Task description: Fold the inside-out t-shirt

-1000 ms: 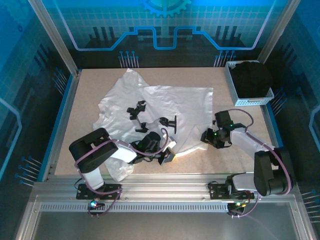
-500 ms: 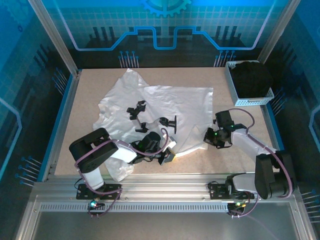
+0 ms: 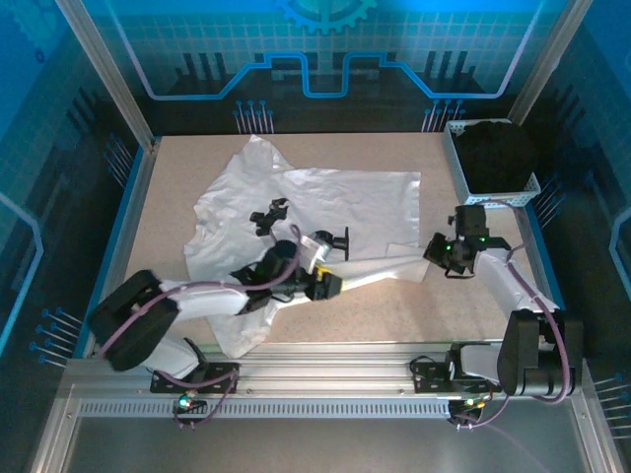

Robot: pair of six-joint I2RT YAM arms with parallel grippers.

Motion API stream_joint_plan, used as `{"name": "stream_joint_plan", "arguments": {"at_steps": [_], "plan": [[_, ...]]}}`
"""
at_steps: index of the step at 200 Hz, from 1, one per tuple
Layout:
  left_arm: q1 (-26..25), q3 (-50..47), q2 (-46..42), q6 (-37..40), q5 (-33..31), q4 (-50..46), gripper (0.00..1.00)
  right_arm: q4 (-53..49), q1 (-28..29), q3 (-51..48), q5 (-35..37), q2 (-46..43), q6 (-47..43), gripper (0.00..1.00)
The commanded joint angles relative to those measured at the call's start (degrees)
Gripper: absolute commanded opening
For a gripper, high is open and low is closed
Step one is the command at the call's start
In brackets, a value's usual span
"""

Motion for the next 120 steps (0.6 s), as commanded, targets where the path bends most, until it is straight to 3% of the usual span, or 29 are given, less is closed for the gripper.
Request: {"name": "stream_joint_plan", "arguments": {"at_steps": [1,17,41,79,120], "plan": [[5.76,1.05,-6.29,-9.97,-9.08,-23.42,0.62,3.82,-1.52,3.80,-0.74,2.50,-1.02,0.00],[11.92,0.80,-8.04,-12.57,-8.33,-29.15,0.66,5.53,-1.22,5.47,-2.61,5.45,-0.55,0.00],[19.83,2.29,-4.10,-14.44,-5.01,-25.80,0.67,6.52,-0.44,6.49,-2.94,9.07,-0.96,0.00],[22.45,12.84,10.71,-12.68,-5.76,-23.43,0.68,7.45,-0.47,6.64,-1.64,10.36,-2.05,0.00],[21.76,23.72,25.83,-13.31,-1.41,-21.50,0.68,6.52,-1.71,9.49,1.42,10.55,-3.69,0.00]]}}
